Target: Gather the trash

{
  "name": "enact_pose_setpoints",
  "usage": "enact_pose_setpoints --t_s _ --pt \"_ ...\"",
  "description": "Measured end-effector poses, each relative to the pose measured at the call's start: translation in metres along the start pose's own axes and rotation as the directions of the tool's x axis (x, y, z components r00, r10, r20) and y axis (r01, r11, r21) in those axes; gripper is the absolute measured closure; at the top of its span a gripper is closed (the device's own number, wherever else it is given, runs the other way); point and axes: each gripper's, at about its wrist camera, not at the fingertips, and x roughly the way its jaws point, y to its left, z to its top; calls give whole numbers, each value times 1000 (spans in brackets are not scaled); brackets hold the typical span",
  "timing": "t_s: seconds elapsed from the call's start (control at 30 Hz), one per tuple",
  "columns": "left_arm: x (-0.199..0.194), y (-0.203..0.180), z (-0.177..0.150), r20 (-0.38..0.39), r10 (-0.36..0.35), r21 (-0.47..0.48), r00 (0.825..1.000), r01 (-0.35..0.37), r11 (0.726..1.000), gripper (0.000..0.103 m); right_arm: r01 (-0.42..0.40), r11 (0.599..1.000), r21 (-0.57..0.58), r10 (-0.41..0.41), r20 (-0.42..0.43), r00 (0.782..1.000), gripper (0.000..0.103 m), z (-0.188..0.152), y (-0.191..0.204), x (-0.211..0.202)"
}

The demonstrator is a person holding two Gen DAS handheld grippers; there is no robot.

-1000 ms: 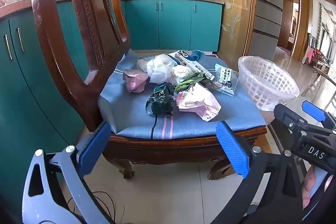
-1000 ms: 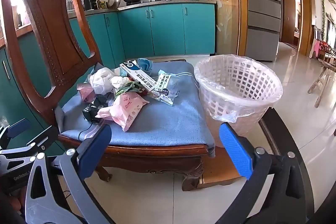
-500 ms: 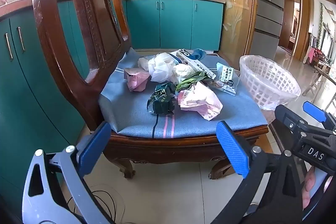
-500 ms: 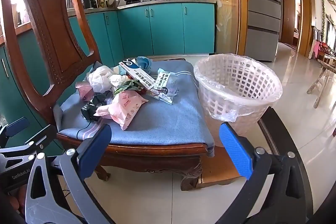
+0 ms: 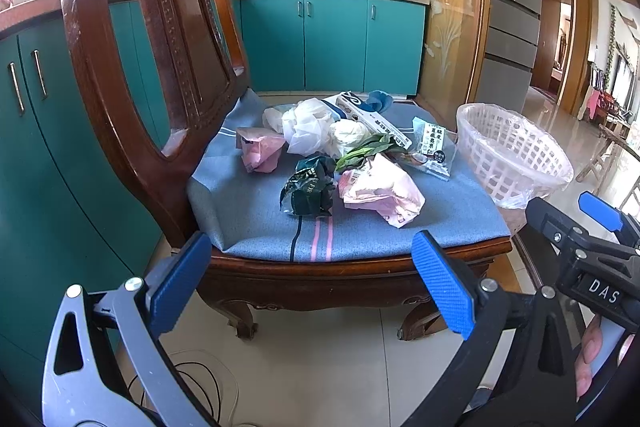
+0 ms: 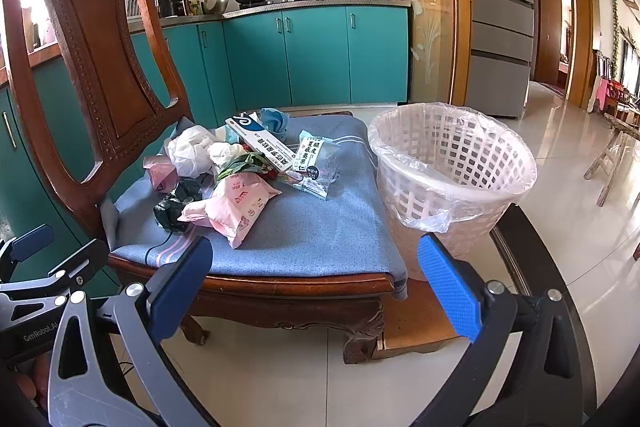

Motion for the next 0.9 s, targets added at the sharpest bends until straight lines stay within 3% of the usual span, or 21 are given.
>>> enact_pose_setpoints --t_s 0.9 --pt "-2 4 2 7 -1 -8 1000 1 1000 3 0 1000 -19 0 -9 1000 3 -4 4 2"
